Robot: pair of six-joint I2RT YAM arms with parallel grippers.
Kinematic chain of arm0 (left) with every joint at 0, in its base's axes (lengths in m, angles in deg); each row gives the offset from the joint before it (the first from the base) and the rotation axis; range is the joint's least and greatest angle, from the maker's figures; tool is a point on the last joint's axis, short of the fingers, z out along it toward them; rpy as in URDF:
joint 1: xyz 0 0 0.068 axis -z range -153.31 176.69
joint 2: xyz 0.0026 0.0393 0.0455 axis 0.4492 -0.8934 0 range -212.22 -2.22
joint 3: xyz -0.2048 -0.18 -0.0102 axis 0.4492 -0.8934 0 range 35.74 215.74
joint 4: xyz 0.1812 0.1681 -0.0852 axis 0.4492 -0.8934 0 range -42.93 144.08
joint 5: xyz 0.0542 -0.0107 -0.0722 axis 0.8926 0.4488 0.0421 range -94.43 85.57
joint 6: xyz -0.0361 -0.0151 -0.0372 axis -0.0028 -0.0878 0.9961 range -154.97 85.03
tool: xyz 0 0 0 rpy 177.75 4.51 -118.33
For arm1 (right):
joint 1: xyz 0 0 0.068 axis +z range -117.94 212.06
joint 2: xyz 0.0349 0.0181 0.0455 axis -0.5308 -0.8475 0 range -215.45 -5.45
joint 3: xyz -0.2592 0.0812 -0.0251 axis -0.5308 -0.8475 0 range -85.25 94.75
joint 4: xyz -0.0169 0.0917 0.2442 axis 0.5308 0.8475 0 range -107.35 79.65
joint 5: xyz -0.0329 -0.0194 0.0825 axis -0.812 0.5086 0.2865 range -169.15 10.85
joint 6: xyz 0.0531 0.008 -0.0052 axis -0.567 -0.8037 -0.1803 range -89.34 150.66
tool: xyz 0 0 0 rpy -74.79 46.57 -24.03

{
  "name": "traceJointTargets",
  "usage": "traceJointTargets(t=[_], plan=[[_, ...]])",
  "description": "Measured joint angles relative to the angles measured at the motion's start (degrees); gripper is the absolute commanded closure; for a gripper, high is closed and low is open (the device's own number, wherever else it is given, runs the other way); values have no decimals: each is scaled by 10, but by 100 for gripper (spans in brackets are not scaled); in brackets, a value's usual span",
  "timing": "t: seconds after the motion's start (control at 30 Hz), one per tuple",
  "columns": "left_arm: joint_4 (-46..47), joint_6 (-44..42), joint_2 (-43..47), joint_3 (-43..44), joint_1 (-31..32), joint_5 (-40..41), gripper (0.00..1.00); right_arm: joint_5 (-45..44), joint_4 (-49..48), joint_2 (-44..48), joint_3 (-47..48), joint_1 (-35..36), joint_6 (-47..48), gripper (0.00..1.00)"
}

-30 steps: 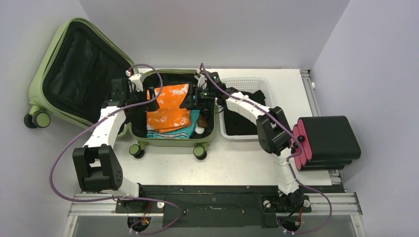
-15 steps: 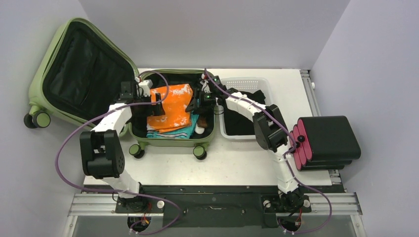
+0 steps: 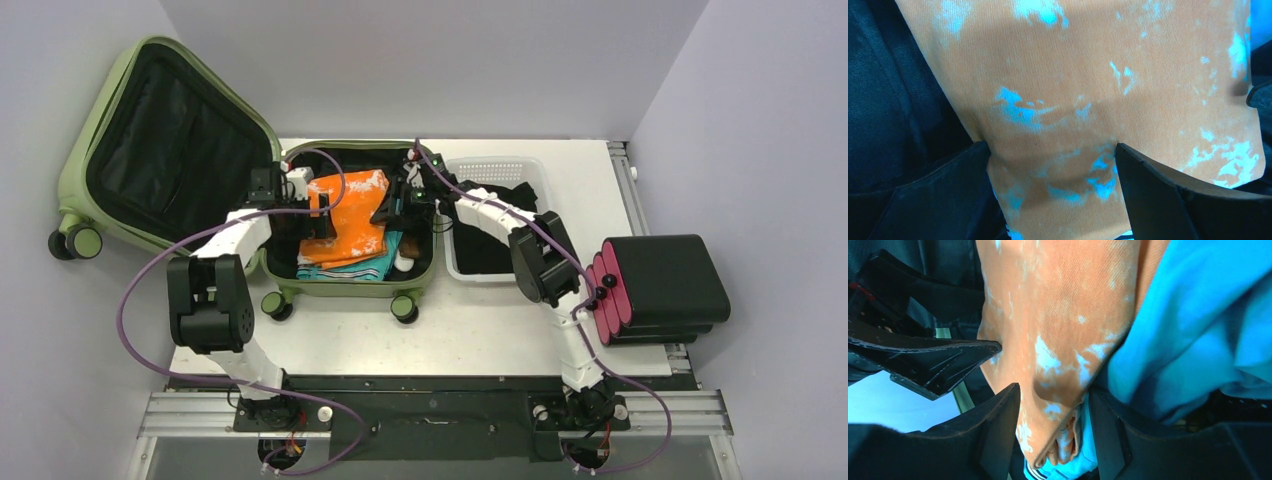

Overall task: Open, take out, and arrange the luggage
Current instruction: Pick up the clothes from the luggage.

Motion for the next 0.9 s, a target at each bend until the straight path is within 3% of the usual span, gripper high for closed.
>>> traceJointTargets(t=[0.47, 0.7, 0.9], plan=[[21, 0, 9, -18, 0, 0, 4, 19, -50, -15, -1, 8, -64, 50], [35, 0, 23, -32, 0, -1, 4, 28, -89, -15, -45, -5, -107, 50], [37, 0, 24, -33, 0, -3, 4, 45, -116, -37, -14, -3, -147, 50]])
